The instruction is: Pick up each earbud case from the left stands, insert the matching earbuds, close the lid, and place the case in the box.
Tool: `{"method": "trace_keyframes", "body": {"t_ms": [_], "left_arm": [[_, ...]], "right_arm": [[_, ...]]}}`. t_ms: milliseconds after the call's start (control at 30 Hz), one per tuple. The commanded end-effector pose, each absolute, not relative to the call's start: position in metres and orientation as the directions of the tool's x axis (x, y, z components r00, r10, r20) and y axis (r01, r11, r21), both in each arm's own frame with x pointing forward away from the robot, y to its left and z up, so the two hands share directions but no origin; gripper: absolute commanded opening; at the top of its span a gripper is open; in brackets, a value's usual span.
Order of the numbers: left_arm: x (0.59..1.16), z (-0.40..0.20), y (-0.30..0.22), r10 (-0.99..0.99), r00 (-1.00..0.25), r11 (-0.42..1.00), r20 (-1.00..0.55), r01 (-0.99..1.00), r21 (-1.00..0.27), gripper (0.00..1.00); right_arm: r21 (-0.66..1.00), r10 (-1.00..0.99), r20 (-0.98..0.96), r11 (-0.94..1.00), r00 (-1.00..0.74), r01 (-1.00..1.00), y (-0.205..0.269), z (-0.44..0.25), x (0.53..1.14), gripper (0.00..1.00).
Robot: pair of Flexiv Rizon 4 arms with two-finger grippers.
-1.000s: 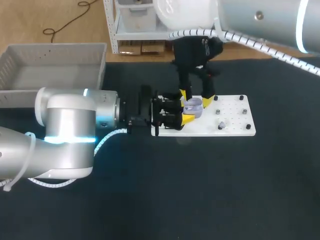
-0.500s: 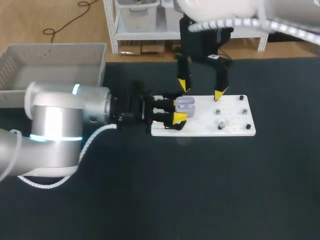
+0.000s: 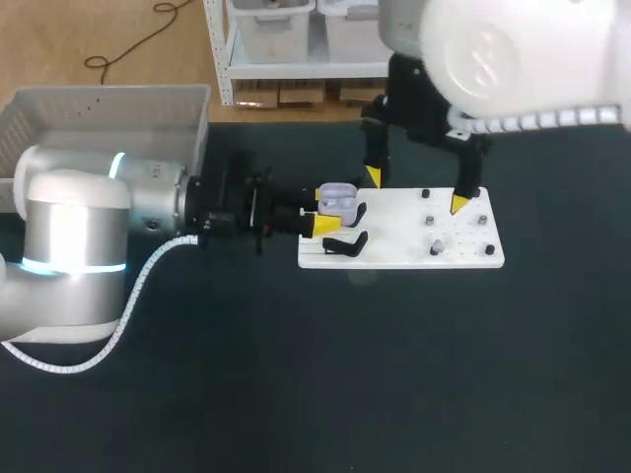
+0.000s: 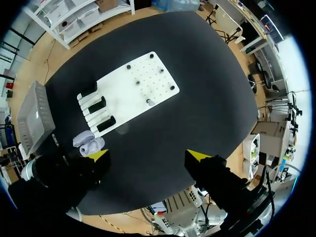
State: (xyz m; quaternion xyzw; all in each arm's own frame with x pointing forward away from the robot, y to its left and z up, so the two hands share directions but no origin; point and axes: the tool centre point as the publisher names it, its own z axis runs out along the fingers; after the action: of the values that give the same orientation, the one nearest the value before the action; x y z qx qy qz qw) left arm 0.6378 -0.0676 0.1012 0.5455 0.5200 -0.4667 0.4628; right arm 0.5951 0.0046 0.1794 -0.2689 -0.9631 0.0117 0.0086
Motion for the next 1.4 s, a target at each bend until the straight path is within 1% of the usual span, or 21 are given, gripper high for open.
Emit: {"method": "trace_keyframes", "body": {"t_ms": [33, 67, 767, 867, 1000, 1067, 1200, 1400], "left_arm": [[0.635, 0.102, -0.065, 0.132, 0.026, -0.021, -0.991, 0.999, 0.024, 0.0], [0.635, 0.102, -0.065, 0.131, 0.028, -0.019, -0.991, 0.999, 0.026, 0.0], [0.635, 0.102, -0.065, 0.13, 0.029, -0.015, -0.991, 1.0, 0.027, 0.0], [0.635, 0.102, -0.065, 0.13, 0.029, -0.015, -0.991, 1.0, 0.027, 0.0], [0.635, 0.102, -0.065, 0.13, 0.029, -0.015, -0.991, 1.0, 0.027, 0.0], [0.635, 0.102, -0.065, 0.13, 0.029, -0.015, -0.991, 1.0, 0.027, 0.0], [0.635, 0.102, -0.065, 0.13, 0.029, -0.015, -0.991, 1.0, 0.027, 0.0], [0.635, 0.102, -0.065, 0.13, 0.029, -0.015, -0.991, 1.0, 0.027, 0.0]], "right_arm": [[0.118, 0.504, 0.048, 0.855, -0.863, 0.506, -0.003, 0.175, 0.596, 1.0], [0.122, 0.499, 0.072, 0.855, -0.863, 0.505, -0.004, 0.174, 0.597, 1.0], [0.122, 0.499, 0.072, 0.855, -0.863, 0.505, -0.004, 0.174, 0.597, 1.0], [0.087, 0.503, -0.012, 0.862, -0.864, 0.5, -0.009, 0.172, 0.606, 1.0], [0.057, 0.451, -0.169, 0.892, -0.877, 0.448, -0.023, 0.17, 0.615, 1.0], [0.05, 0.413, -0.211, 0.91, -0.886, 0.412, -0.03, 0.168, 0.617, 1.0], [0.017, 0.281, -0.239, 0.958, -0.93, 0.285, -0.034, 0.162, 0.614, 1.0], [0.021, 0.194, -0.231, 0.981, -0.953, 0.195, -0.035, 0.156, 0.611, 1.0]]}}
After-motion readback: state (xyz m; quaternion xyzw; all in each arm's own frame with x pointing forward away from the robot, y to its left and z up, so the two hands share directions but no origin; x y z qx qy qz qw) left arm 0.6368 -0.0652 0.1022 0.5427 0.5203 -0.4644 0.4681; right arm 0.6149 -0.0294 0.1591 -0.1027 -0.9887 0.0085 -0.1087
